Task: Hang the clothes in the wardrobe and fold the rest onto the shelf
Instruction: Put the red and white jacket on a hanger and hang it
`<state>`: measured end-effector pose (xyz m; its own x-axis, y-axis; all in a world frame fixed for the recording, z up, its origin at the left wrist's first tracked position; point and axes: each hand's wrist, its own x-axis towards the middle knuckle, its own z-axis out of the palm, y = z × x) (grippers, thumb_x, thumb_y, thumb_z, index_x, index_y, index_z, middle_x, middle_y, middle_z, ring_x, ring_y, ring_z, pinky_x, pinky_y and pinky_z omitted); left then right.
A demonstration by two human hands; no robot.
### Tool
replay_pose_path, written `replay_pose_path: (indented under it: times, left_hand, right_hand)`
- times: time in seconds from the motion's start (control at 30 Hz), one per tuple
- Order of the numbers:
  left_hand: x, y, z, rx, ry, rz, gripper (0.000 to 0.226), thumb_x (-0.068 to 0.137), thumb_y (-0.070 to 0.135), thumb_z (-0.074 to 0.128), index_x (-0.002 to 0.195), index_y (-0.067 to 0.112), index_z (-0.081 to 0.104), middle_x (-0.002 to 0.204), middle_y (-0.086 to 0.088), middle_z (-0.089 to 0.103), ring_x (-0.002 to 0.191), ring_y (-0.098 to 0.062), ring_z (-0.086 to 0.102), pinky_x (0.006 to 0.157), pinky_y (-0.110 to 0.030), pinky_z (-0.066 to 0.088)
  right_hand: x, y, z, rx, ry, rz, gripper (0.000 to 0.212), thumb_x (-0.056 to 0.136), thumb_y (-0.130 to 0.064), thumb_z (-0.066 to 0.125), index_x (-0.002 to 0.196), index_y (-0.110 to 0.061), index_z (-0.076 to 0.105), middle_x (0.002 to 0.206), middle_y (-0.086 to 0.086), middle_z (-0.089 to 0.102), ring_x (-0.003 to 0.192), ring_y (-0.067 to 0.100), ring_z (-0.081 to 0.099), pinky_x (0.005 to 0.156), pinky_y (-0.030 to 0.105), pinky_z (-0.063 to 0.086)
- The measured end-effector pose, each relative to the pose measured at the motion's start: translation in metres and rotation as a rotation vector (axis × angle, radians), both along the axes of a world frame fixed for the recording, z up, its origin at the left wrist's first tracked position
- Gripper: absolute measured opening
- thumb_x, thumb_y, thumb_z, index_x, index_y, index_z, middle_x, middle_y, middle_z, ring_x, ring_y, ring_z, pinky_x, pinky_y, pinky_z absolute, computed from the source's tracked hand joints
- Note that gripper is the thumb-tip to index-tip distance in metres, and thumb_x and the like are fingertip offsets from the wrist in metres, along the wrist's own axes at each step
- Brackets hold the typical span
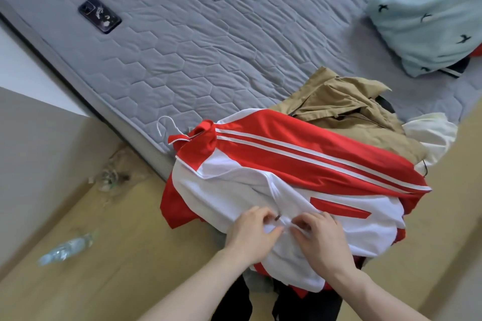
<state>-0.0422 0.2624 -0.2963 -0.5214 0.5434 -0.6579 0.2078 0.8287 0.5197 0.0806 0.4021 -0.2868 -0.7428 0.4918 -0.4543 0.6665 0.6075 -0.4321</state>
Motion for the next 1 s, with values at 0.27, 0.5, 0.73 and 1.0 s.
replay_pose_path:
  times: [0.27, 0.5, 0.73, 1.0]
  left_hand:
    - [0.012, 0.011, 0.002, 0.061, 0.072, 0.125, 0.01, 0.094, 0.044, 0.06, 0.096, 0.034, 0.061, 0.102, 0.017, 0.063, 0.093, -0.009, 0.06, 0.08, -0.03, 0.048]
    - [-0.021, -0.023, 0.002, 0.019, 0.215, -0.187, 0.01, 0.103, 0.033, 0.044, 0.099, 0.026, 0.049, 0.103, 0.008, 0.054, 0.099, -0.016, 0.048, 0.083, -0.034, 0.043]
    - [-0.095, -0.04, 0.001, -0.177, 0.382, -0.311, 0.018, 0.097, 0.014, 0.052, 0.114, 0.019, 0.053, 0.119, -0.003, 0.057, 0.113, -0.026, 0.052, 0.091, -0.037, 0.04]
    - [-0.171, -0.066, -0.017, -0.41, 0.476, -0.301, 0.032, 0.091, 0.008, 0.051, 0.122, 0.016, 0.051, 0.128, -0.006, 0.054, 0.123, -0.028, 0.051, 0.094, -0.043, 0.044]
  right_hand:
    - [0.004, 0.004, 0.008, -0.087, 0.04, -0.034, 0.01, 0.091, -0.031, 0.073, 0.085, -0.039, 0.071, 0.079, -0.03, 0.058, 0.085, -0.006, 0.051, 0.066, 0.012, 0.035]
    - [0.015, -0.01, 0.018, -0.16, 0.004, -0.044, 0.021, 0.092, -0.03, 0.072, 0.076, -0.041, 0.064, 0.082, -0.027, 0.062, 0.09, -0.008, 0.054, 0.065, 0.012, 0.037]
    - [0.011, -0.014, 0.036, -0.221, 0.01, 0.065, 0.023, 0.093, -0.031, 0.07, 0.076, -0.043, 0.058, 0.097, -0.03, 0.06, 0.091, -0.004, 0.055, 0.067, 0.016, 0.04]
    - [0.0, 0.005, 0.049, -0.25, -0.098, 0.228, 0.025, 0.09, -0.03, 0.074, 0.073, -0.039, 0.058, 0.078, -0.02, 0.061, 0.085, 0.0, 0.056, 0.07, 0.019, 0.045]
